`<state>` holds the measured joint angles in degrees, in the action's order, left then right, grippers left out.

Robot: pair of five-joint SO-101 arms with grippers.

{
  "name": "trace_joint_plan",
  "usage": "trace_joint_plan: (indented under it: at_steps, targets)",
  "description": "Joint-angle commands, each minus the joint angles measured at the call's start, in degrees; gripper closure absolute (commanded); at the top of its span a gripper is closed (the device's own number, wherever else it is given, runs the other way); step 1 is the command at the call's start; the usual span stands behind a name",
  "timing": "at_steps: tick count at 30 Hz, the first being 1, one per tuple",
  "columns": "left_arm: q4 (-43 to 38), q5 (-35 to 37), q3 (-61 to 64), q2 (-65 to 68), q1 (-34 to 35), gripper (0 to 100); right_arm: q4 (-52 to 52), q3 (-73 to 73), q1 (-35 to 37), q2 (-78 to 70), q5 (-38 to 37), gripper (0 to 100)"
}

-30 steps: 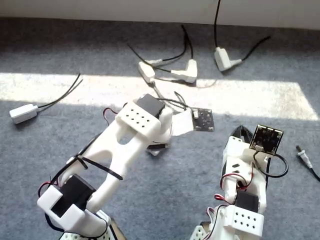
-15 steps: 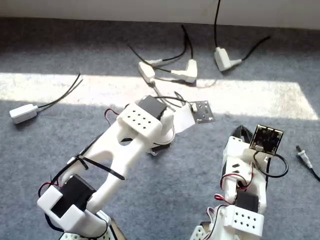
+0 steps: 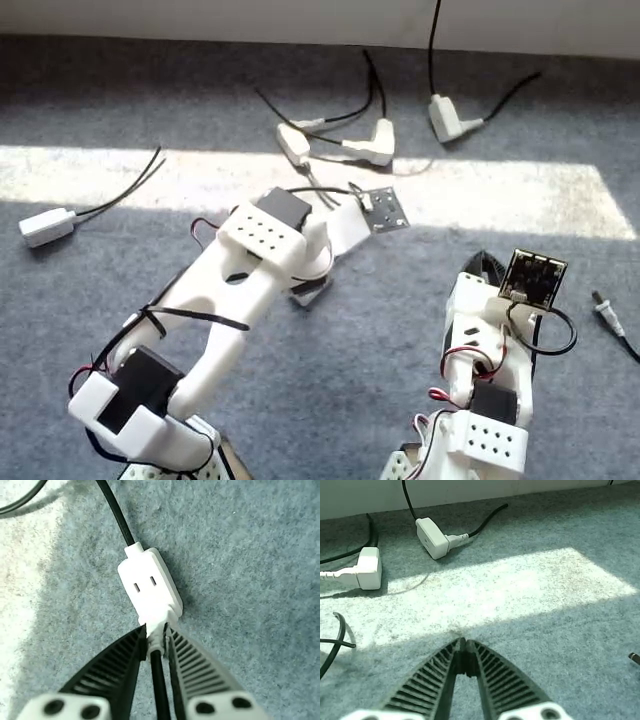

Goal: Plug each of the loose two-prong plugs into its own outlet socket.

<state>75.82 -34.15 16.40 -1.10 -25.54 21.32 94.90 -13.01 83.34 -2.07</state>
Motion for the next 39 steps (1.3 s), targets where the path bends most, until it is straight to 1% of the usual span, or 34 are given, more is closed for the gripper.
trace_joint_plan:
  at_steps: [1,5,11,17,22,26,30,37,39]
  targets:
    - [-6.3,0.7,4.4,-0.2,0.5,99,-1.4,5.2,0.4,0.5,-0.4,99.2]
    - [-11.4,0.7,9.3,-0.2,0.9,99,-1.4,5.2,0.4,0.5,-0.4,99.2]
    - [-14.6,0.9,14.9,-0.2,0.9,99,-1.4,5.2,0.4,0.5,-0.4,99.2]
    - [-14.1,0.4,13.8,-0.2,0.7,99,-1.4,5.2,0.4,0.5,-0.4,99.2]
    - [-4.5,-3.0,5.5,0.9,0.4,99,-1.4,5.2,0.4,0.5,-0.4,99.2]
    - [0.6,-3.1,-1.8,10.0,0.8,98,-1.4,5.2,0.4,0.5,-0.4,99.2]
    - [9.0,-3.0,-12.3,20.1,0.9,84,-1.4,5.2,0.4,0.5,-0.4,99.2]
    - [21.5,-3.0,-31.9,22.0,1.1,85,-1.4,5.2,0.4,0.5,-0.4,99.2]
    - [23.6,-2.9,-36.0,22.1,1.2,85,-1.4,5.2,0.4,0.5,-0.4,99.2]
